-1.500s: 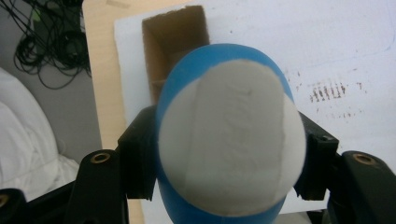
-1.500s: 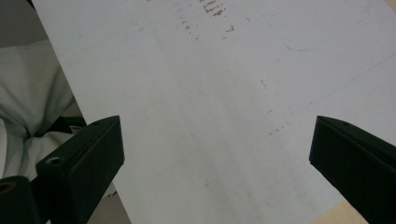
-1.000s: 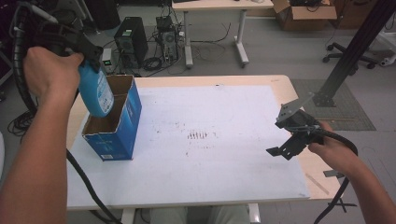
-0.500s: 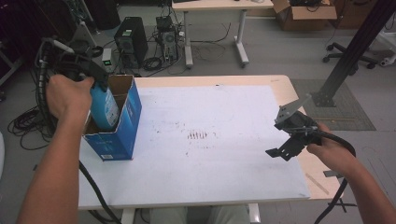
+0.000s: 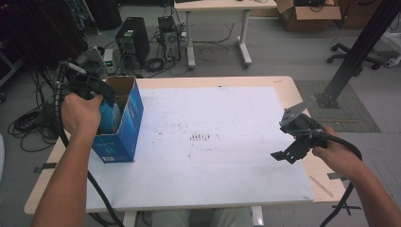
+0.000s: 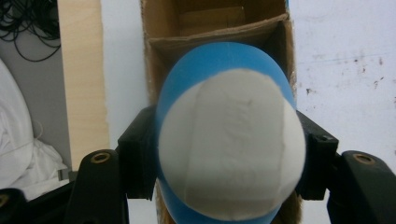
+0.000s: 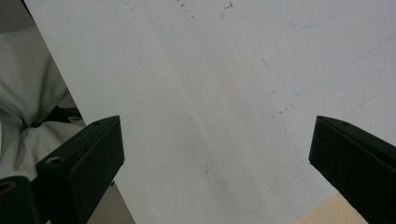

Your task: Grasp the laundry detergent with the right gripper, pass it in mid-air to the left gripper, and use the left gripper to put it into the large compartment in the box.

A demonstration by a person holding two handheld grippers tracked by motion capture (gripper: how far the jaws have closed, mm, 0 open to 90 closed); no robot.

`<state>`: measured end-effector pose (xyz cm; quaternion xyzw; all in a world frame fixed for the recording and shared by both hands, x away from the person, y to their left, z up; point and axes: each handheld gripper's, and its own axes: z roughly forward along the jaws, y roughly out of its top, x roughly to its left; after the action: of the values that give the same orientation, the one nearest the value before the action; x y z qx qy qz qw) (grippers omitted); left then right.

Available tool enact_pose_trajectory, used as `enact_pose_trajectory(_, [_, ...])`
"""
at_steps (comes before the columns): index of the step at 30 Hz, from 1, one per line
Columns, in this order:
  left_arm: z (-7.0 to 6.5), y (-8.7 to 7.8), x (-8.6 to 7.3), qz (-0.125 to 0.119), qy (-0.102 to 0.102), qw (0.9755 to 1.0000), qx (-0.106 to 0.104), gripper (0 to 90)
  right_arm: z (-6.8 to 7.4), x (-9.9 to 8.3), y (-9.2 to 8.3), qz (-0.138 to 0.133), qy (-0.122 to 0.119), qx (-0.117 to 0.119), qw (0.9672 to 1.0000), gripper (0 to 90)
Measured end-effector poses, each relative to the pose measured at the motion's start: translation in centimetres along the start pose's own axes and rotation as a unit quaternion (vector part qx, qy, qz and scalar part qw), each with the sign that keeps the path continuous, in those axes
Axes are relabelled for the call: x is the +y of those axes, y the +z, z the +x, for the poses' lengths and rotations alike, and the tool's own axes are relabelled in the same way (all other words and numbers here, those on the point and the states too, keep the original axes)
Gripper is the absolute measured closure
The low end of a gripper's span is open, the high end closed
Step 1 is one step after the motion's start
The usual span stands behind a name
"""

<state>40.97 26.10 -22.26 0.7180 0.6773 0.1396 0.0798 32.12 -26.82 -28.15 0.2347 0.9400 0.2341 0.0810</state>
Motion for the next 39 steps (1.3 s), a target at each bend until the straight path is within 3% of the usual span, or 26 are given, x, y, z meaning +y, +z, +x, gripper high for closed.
enact_pose_trajectory(11, [-0.4, 3.2, -0.6, 0.015, 0.014, 0.9998, -0.002, 37.8, 0.0, 0.0, 0.3, 0.005, 0.002, 0.002, 1.0, 2.8])
enact_pose_trajectory(24, [-0.6, 5.4, -0.7, 0.038, 0.023, 0.999, -0.01, 37.8, -0.2, -0.2, 0.6, 0.007, 0.006, 0.007, 0.9999, 2.9])
enact_pose_trajectory(39, [-0.3, 5.7, -0.7, 0.03, 0.019, 0.9993, -0.015, 36.0, 0.0, -0.4, 0.5, 0.006, 0.009, 0.01, 0.9999, 2.9])
